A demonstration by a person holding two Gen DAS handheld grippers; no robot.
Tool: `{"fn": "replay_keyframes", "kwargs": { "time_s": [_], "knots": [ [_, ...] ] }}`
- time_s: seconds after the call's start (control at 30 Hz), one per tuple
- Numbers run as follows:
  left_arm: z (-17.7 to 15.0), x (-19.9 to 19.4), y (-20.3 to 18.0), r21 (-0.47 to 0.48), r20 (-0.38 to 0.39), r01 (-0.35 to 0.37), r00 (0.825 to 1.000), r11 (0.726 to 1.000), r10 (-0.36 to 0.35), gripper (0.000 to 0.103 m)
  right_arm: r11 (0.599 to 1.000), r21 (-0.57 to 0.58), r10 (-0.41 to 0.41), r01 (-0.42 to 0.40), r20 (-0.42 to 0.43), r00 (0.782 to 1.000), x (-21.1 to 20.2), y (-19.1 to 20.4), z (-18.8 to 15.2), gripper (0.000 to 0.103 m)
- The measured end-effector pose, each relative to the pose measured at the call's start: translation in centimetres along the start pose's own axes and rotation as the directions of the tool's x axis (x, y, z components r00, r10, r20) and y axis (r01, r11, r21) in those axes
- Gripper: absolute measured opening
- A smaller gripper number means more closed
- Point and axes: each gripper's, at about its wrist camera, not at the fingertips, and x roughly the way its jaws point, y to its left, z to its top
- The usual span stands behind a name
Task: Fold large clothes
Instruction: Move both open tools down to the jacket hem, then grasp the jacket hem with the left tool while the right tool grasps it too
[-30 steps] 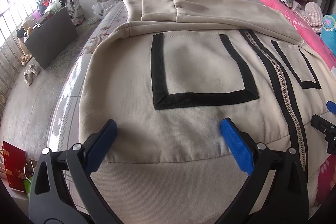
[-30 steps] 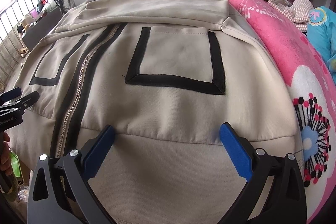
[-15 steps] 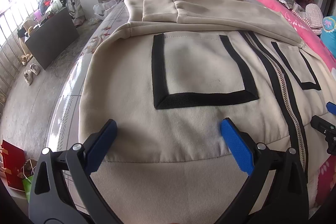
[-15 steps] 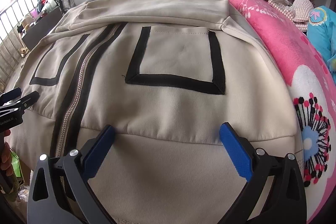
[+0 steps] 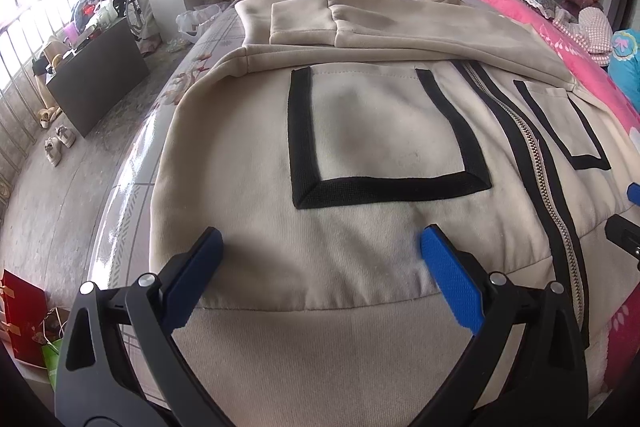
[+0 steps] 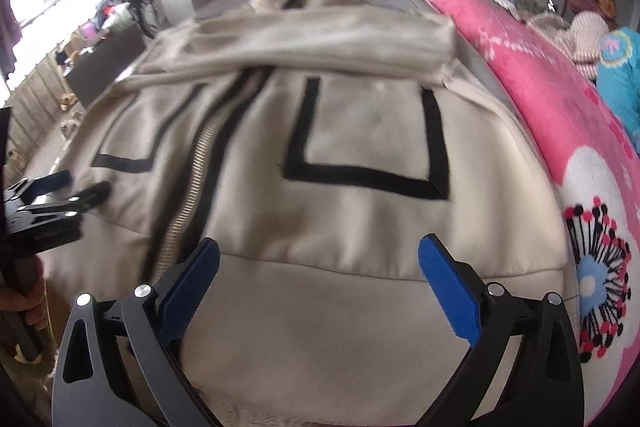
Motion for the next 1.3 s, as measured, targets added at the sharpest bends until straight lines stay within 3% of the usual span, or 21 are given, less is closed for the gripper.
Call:
{"fn": "replay_keyframes", "kwargs": {
  "time_s": [0.17, 0.37, 0.57, 0.77, 0.87, 1.0, 1.17, 1.3],
  "knots": [
    [0.1, -0.4, 0.4, -0.01, -0.002, 0.018, 1.0, 1.0, -0.018, 0.096, 0.993, -0.118, -0.025, 0.022, -0.022, 0.999, 1.1, 2.3, -0.5, 0.097],
    [-0.6, -3.0, 2.2, -0.051, 0.075, 0.029, 0.997, 0.998, -0.025, 0.096, 0.997, -0.082, 0.003, -0.006, -0.038, 0.999, 1.9, 1.9, -1.0, 0.097],
    [-3.6, -6.1, 4.3, -0.041, 0.131, 0.024, 0.991, 0.999, -0.019, 0.096, 0.996, -0.086, 0.01, -0.013, -0.037, 0.999, 2.0, 1.8, -1.1, 0.097],
    [-7.2, -8.1, 5.9, -0.091, 0.116, 0.044, 0.993, 0.995, -0.034, 0.095, 0.996, -0.083, 0.01, -0.012, -0.024, 1.0, 2.0, 1.9, -1.3, 0.097],
    [-8.5, -8.7, 6.1, -0.102, 0.113, 0.063, 0.992, 0.993, -0.051, 0.085, 0.996, -0.087, 0.013, -0.016, -0.029, 0.999, 2.0, 1.9, -1.2, 0.097],
    [-9.8, -8.2, 6.9, -0.144, 0.068, 0.096, 0.994, 0.985, -0.087, 0.063, 0.996, -0.09, 0.02, -0.024, -0.037, 0.999, 2.1, 1.8, -1.1, 0.097],
    [-9.5, -7.4, 7.9, -0.2, 0.075, 0.152, 0.987, 0.968, -0.14, 0.052, 0.996, -0.089, 0.02, -0.023, -0.027, 0.999, 2.1, 1.8, -1.2, 0.097],
    [-8.9, -5.7, 8.3, -0.235, 0.033, 0.169, 0.986, 0.957, -0.166, 0.047, 0.996, -0.089, 0.02, -0.022, -0.028, 0.999, 2.1, 1.9, -1.2, 0.097]
  ]
}}
